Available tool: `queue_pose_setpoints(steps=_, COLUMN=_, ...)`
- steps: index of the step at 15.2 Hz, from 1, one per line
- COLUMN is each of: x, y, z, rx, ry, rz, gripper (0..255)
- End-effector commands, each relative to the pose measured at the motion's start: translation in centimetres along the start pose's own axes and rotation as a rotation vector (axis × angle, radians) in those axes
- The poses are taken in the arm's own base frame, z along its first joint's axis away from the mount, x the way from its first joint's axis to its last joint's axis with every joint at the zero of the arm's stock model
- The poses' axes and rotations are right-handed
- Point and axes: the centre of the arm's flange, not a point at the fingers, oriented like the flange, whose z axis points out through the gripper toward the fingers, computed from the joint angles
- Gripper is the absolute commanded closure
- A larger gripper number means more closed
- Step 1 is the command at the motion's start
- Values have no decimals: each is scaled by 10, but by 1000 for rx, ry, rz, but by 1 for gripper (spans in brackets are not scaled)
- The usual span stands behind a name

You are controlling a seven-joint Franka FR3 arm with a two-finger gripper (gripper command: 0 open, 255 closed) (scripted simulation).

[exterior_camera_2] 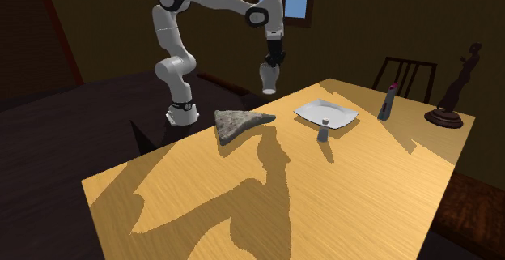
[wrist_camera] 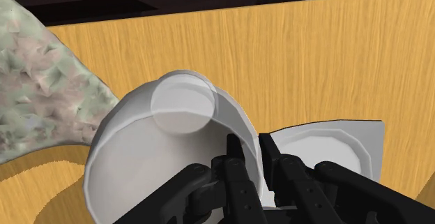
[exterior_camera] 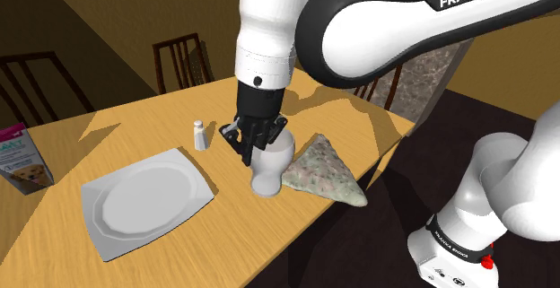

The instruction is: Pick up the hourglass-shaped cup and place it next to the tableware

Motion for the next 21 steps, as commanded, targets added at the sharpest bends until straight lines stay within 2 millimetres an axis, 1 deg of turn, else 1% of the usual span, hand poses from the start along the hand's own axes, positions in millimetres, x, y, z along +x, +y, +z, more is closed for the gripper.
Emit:
queue_pose_setpoints(steps=1, x=0, y=1, z=10, rx=1, ry=1, rz=0, gripper=255)
queue_pose_setpoints(steps=21, x=-3, y=11, z=116, rx=1, ry=1, rz=0, gripper=255)
